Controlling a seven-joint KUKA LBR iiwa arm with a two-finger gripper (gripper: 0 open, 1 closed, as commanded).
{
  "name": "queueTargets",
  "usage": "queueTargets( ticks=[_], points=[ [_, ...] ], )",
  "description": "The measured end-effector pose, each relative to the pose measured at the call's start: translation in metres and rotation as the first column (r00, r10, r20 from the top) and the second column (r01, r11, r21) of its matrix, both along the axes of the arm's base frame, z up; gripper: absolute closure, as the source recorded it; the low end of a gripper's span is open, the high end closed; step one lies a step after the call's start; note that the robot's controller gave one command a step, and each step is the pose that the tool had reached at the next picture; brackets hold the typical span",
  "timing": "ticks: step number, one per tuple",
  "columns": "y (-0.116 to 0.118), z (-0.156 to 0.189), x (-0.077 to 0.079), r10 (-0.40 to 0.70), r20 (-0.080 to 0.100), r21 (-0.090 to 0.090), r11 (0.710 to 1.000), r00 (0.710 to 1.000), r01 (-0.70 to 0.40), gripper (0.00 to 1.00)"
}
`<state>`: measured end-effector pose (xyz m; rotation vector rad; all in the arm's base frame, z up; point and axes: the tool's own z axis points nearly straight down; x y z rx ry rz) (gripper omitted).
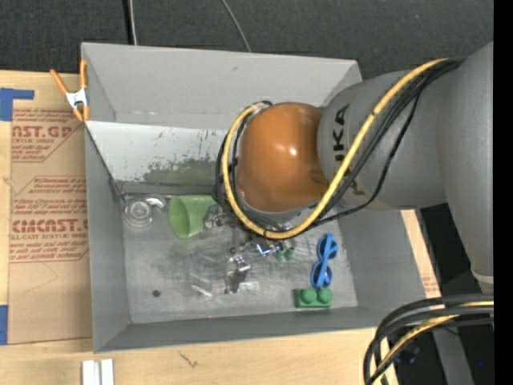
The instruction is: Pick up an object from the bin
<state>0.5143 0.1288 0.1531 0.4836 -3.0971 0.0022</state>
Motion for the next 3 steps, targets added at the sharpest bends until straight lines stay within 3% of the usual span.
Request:
queueTargets(
  ticks=[1,2,3],
  points=[
    [-0.139,0.039,0.014,0.219,0.01,0.0,0.976,0.976,-0.219,0.0],
    [-0.145,-0.057,0.074,0.227,0.007,0.005,0.974,0.974,-0.227,0.0],
    [-0.144,-0.05,0.075,0.227,0.012,0.005,0.974,0.974,-0.227,1.0]
  ],
)
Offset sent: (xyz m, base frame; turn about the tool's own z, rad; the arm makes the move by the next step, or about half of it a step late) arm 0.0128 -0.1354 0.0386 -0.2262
